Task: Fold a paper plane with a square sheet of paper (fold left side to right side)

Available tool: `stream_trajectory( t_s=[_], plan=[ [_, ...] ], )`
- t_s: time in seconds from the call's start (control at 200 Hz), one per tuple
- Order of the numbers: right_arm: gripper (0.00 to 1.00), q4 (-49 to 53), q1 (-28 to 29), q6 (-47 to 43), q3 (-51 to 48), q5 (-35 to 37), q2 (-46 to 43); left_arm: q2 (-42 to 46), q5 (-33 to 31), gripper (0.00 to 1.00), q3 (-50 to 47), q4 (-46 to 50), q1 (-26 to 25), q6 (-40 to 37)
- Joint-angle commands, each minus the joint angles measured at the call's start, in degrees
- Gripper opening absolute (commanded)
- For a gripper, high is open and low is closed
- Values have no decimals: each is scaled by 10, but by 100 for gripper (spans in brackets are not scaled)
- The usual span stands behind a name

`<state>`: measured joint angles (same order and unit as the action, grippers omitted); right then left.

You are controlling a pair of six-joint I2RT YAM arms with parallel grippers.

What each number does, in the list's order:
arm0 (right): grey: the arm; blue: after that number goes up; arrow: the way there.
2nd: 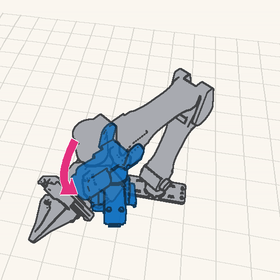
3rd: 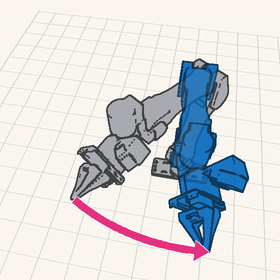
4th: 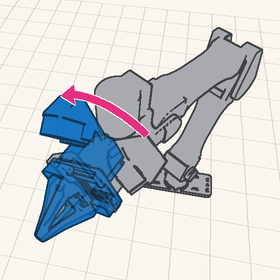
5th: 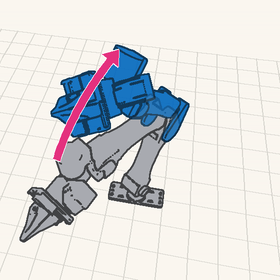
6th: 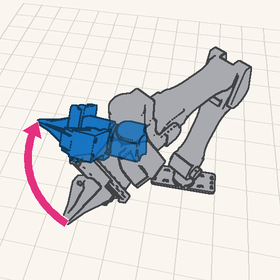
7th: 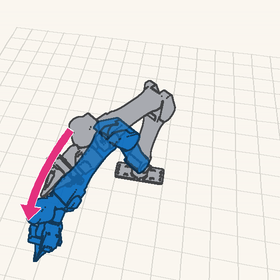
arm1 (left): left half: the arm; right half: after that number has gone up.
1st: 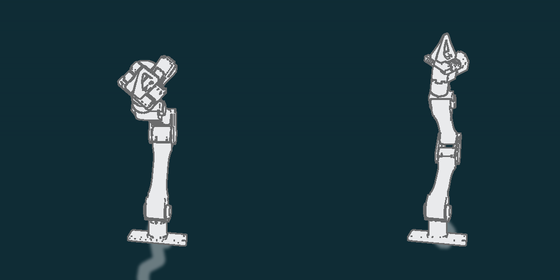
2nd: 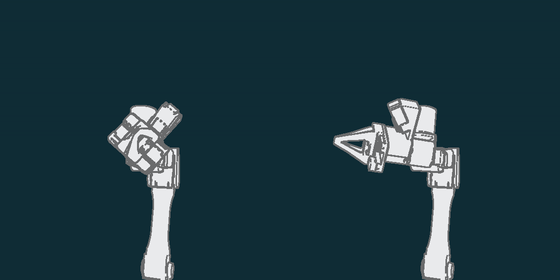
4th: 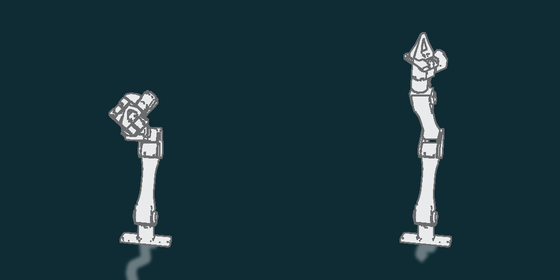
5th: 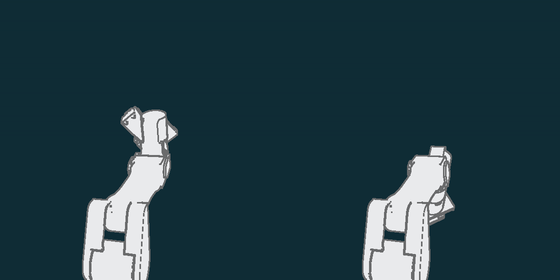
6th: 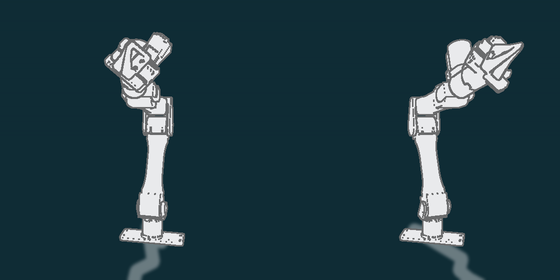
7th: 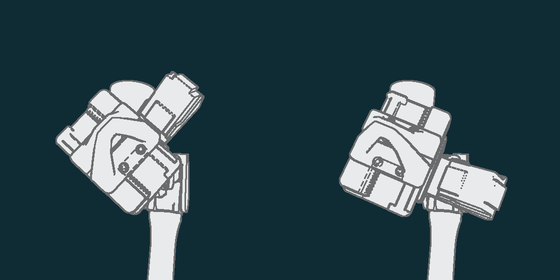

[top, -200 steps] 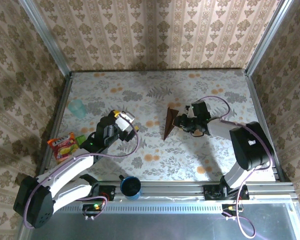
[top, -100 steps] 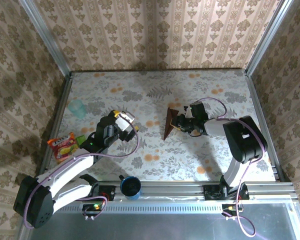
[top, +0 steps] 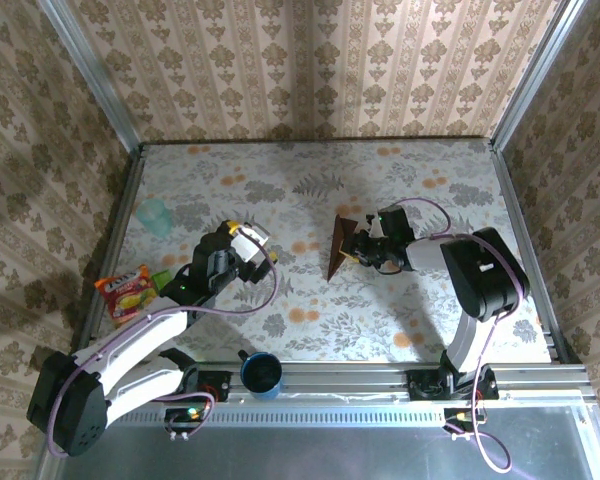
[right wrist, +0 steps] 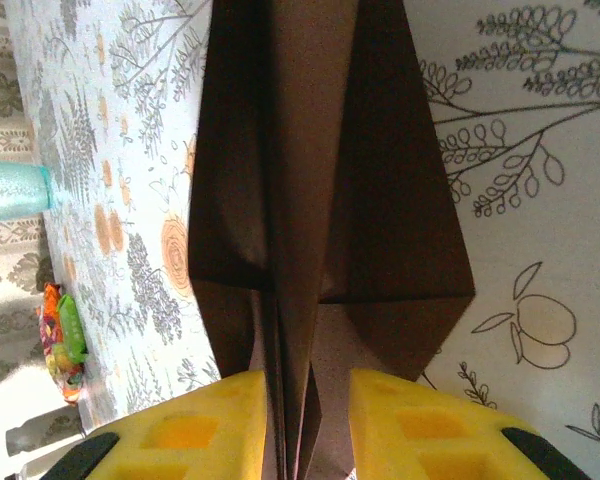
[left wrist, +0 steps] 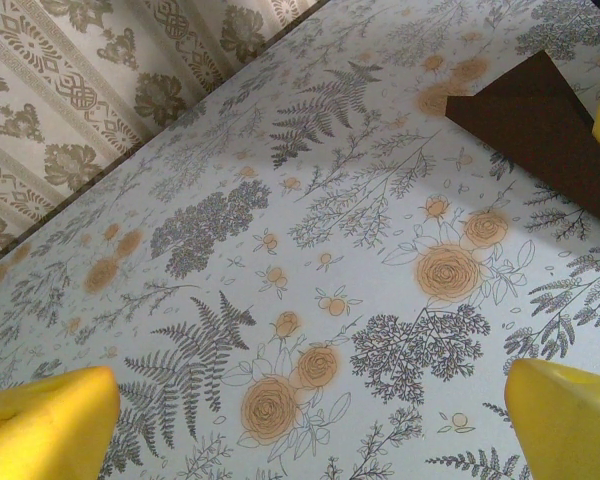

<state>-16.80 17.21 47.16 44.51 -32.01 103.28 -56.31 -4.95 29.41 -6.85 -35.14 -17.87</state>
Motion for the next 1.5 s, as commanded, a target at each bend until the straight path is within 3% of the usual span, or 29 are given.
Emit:
stream_trajectory(
  t_s=[0.0, 0.485, 0.755, 0.84, 0.97, 1.195, 1.31, 1.495],
  plan=[
    [30, -17, 7, 9, -1, -19, 14, -3, 4, 100, 7, 0, 3, -9],
    [24, -13, 32, 16, 27, -12, 35, -1, 4, 100, 7, 1, 3, -9],
    [5, 36, 37, 8, 41, 14, -2, 1, 1, 100, 8, 3, 3, -11],
    [4, 114, 37, -19, 65, 36, -32, 2, 0, 100, 8, 3, 3, -11],
    [4, 321, 37, -84, 142, 86, -58, 2, 1, 100, 9, 4, 3, -11],
    [4, 618, 49, -182, 299, 205, -16, 0, 3, 100, 10, 7, 3, -11],
    [4, 692, 65, -202, 359, 275, 16, -1, 1, 100, 10, 8, 3, -12],
    [5, 694, 77, -200, 389, 291, 51, -6, 1, 100, 11, 9, 3, -12]
  ],
)
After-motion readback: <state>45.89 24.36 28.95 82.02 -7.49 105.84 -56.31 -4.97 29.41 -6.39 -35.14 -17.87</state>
